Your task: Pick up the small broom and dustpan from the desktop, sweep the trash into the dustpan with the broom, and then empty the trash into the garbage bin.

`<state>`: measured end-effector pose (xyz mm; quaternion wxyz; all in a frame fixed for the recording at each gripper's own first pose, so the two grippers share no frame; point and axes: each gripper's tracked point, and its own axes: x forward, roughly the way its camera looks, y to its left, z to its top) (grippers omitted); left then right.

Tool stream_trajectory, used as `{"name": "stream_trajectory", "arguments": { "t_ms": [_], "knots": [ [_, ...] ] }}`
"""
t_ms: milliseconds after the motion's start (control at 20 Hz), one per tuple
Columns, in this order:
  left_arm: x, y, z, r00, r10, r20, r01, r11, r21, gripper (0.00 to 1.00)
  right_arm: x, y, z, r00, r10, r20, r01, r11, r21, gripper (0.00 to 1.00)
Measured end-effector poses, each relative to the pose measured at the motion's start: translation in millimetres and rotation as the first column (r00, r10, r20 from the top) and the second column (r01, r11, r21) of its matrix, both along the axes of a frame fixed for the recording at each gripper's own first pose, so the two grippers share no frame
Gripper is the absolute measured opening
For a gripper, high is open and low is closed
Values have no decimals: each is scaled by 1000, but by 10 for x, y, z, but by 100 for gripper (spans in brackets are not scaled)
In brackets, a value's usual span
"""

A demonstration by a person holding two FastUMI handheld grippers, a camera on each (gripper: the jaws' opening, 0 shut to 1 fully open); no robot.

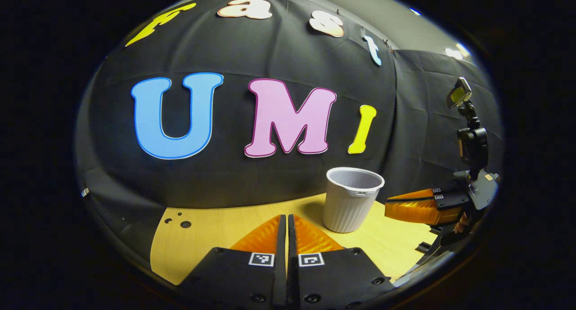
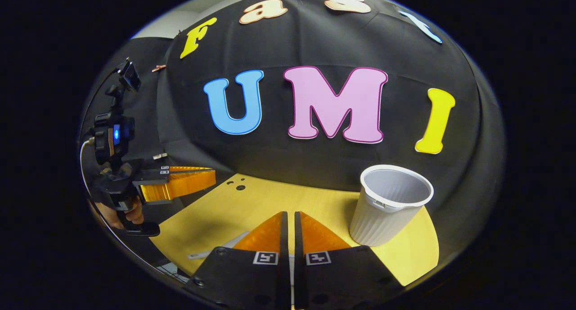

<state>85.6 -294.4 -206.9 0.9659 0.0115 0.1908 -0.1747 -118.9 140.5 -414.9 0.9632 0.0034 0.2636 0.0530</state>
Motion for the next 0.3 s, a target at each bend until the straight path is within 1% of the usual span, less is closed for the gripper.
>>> {"name": "stream_trajectory", "arguments": {
  "t_ms": [100, 250, 300],
  "knots": [
    [7, -11, 2, 1000, -3, 13, 3, 1000, 9, 5, -23, 17, 20, 1000, 6, 10, -6, 1000, -9, 6],
    [1, -27, 27, 1000, -6, 20, 6, 1000, 16, 5, -8, 43, 17, 1000, 3, 10, -3, 1000, -2, 6],
    [7, -30, 21, 1000, -8, 18, 8, 1000, 19, 5, 12, 46, 11, 1000, 3, 10, -3, 1000, -3, 0]
  ]
}}
